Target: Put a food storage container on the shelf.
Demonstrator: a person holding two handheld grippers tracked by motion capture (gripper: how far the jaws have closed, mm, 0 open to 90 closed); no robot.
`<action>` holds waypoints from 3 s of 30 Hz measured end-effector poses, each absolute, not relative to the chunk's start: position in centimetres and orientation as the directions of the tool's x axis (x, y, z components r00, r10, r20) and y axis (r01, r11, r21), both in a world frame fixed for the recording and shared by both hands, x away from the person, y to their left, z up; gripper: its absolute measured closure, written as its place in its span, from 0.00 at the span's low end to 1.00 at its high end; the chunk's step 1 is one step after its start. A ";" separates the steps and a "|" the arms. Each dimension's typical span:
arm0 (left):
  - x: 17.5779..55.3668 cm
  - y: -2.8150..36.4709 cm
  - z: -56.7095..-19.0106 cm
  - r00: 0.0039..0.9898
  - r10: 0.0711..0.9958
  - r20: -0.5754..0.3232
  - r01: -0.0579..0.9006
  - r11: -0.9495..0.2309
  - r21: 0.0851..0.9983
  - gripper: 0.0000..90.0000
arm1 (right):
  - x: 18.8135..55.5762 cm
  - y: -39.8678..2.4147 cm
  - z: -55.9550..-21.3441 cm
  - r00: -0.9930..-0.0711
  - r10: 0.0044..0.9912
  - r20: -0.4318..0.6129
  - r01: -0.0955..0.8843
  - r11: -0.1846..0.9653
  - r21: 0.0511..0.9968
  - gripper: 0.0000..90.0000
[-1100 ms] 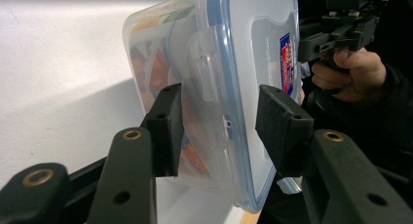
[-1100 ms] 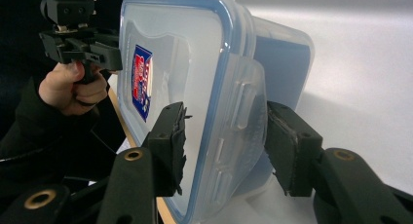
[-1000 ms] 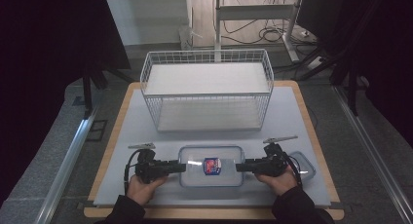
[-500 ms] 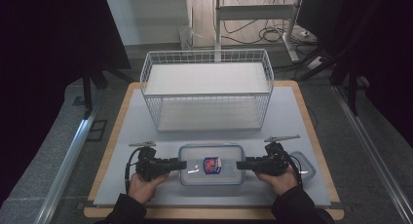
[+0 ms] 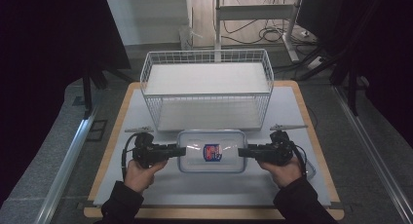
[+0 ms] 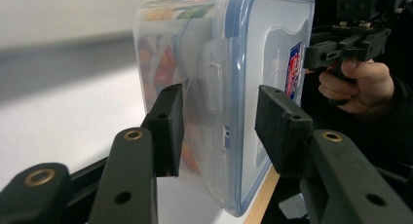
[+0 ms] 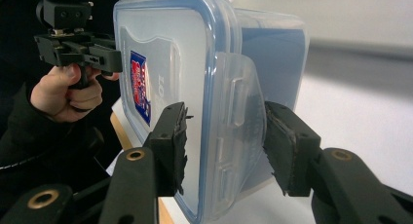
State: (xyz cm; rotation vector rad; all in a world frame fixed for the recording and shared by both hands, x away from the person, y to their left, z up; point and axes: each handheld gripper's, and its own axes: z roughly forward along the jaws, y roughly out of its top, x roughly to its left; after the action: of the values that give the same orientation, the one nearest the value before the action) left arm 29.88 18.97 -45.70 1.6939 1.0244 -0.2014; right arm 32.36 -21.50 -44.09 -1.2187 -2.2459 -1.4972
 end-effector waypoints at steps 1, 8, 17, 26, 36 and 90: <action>30.1 19.1 -45.3 0.620 0.525 -0.583 0.701 -0.038 0.712 0.60 | 32.5 -21.5 -43.8 -0.651 0.527 0.547 0.706 0.155 0.691 0.58; 30.8 19.6 -43.2 0.630 0.524 -0.573 0.682 -0.021 0.731 0.60 | 33.4 -21.1 -41.6 -0.674 0.514 0.531 0.681 0.154 0.716 0.59; 32.0 20.3 -40.4 0.634 0.530 -0.563 0.665 -0.004 0.746 0.60 | 34.6 -20.2 -38.4 -0.703 0.511 0.494 0.643 0.161 0.749 0.59; 33.4 20.5 -37.8 0.646 0.532 -0.546 0.649 -0.007 0.761 0.60 | 36.2 -20.0 -36.1 -0.713 0.501 0.491 0.628 0.143 0.765 0.59; 35.3 20.7 -35.2 0.659 0.531 -0.532 0.631 -0.005 0.776 0.60 | 37.9 -20.0 -33.5 -0.717 0.503 0.482 0.610 0.119 0.784 0.59; 44.8 21.5 -32.0 0.588 0.573 -0.571 0.647 0.090 0.757 0.59 | 48.1 -18.4 -30.4 -0.656 0.540 0.528 0.639 0.024 0.769 0.57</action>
State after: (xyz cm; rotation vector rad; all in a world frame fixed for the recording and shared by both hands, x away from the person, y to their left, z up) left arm 44.79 21.55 -31.98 1.5727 1.0567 -0.0748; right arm 48.08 -18.35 -30.36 -1.2613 -2.1826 -1.7232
